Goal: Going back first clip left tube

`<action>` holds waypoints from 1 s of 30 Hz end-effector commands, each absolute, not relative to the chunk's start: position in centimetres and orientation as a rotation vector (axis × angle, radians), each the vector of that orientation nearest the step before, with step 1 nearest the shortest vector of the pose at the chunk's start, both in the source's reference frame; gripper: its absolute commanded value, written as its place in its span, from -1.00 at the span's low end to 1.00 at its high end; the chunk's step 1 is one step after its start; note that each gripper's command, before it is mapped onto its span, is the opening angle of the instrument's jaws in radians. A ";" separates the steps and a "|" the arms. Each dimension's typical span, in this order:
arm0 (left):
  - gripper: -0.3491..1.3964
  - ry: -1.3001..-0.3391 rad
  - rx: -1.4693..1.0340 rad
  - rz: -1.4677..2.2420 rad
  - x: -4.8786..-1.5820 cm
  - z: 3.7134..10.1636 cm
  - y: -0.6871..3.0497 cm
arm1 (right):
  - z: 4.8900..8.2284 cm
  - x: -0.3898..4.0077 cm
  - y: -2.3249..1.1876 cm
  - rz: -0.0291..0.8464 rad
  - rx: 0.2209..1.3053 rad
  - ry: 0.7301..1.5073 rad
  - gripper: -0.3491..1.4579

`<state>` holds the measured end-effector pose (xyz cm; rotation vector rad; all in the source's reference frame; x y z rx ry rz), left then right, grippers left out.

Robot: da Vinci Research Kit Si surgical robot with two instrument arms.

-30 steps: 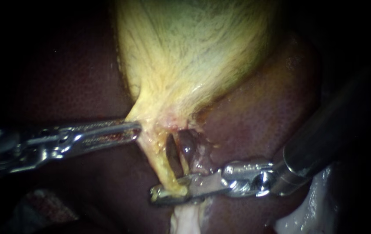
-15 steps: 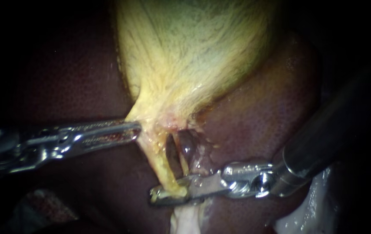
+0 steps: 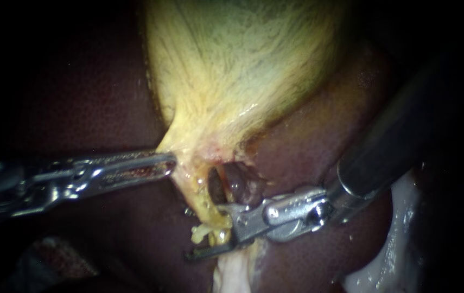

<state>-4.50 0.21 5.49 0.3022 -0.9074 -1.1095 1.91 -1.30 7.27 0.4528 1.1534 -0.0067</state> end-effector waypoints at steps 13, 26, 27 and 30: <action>-0.63 -0.908 0.303 -1.108 -4.48 5.49 0.20 | 7.22 1.58 -1.23 -0.057 0.425 1.165 0.05; -0.63 -0.909 0.301 -1.106 -4.47 5.55 0.19 | 6.78 0.83 -0.87 -0.077 0.284 1.156 0.05; -0.63 -0.909 0.301 -1.106 -4.47 5.55 0.19 | 6.72 0.76 -0.82 -0.082 0.273 1.155 0.05; -0.63 -0.909 0.301 -1.106 -4.47 5.55 0.19 | 6.59 0.63 -0.73 -0.094 0.248 1.152 0.05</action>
